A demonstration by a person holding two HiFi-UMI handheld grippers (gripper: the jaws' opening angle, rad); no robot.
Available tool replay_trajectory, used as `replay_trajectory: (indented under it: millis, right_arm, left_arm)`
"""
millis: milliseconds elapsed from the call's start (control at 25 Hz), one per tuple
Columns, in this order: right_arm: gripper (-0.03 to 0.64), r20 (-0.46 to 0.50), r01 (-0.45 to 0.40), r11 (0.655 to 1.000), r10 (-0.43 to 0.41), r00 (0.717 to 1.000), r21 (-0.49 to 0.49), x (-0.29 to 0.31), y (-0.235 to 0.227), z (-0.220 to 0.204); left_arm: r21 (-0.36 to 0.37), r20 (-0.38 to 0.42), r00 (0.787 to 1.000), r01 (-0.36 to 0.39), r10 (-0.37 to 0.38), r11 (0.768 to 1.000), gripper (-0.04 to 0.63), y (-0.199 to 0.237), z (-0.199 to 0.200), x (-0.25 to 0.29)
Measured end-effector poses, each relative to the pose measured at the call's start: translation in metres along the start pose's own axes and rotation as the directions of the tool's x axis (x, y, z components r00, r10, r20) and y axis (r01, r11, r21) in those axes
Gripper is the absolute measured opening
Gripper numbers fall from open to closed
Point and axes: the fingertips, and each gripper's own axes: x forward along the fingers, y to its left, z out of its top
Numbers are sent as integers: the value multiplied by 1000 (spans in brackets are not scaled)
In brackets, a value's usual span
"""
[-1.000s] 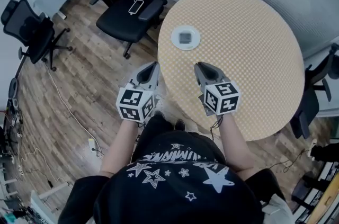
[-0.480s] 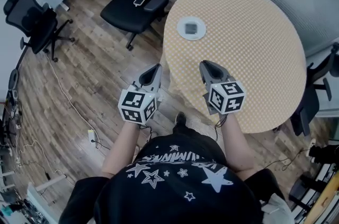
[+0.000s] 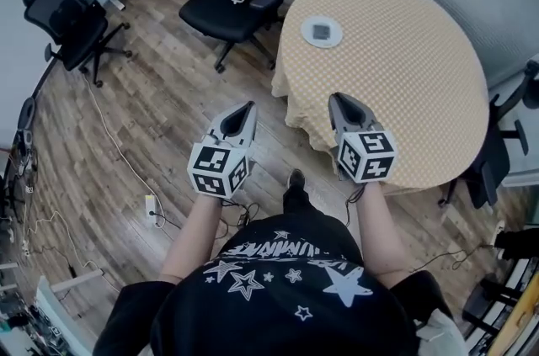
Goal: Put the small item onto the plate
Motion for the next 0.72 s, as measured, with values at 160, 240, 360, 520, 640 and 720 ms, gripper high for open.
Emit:
replay_trajectory:
  millis: [160, 240, 360, 520, 640, 720]
  right_arm:
    - [43, -5, 14, 1000, -14, 1000, -17, -30, 25, -11]
    - [43, -13, 19, 1000, -19, 1000, -24, -45, 37, -18]
    - [43, -25, 27, 999, -28, 999, -35, -70, 51, -32]
    - [41, -38, 49, 998, -50, 998, -33, -101, 65, -53]
    - [41, -56, 65, 998, -66, 996, -21, -115, 68, -67]
    - [41, -66, 71, 997, -72, 995, -15, -122, 72, -75]
  left_arm:
    - [4, 3, 1000, 18, -18, 1000, 8, -14, -10, -35]
    - [7, -1, 1000, 30, -30, 1000, 8, -21, -16, -51]
    - [16, -6, 999, 47, -47, 999, 8, -33, -27, -73]
    - [10, -8, 998, 65, -65, 998, 8, -48, -43, -99]
    - [5, -21, 997, 76, -76, 997, 8, -57, -53, -107]
    - [3, -27, 996, 82, -81, 997, 8, -61, -59, -112]
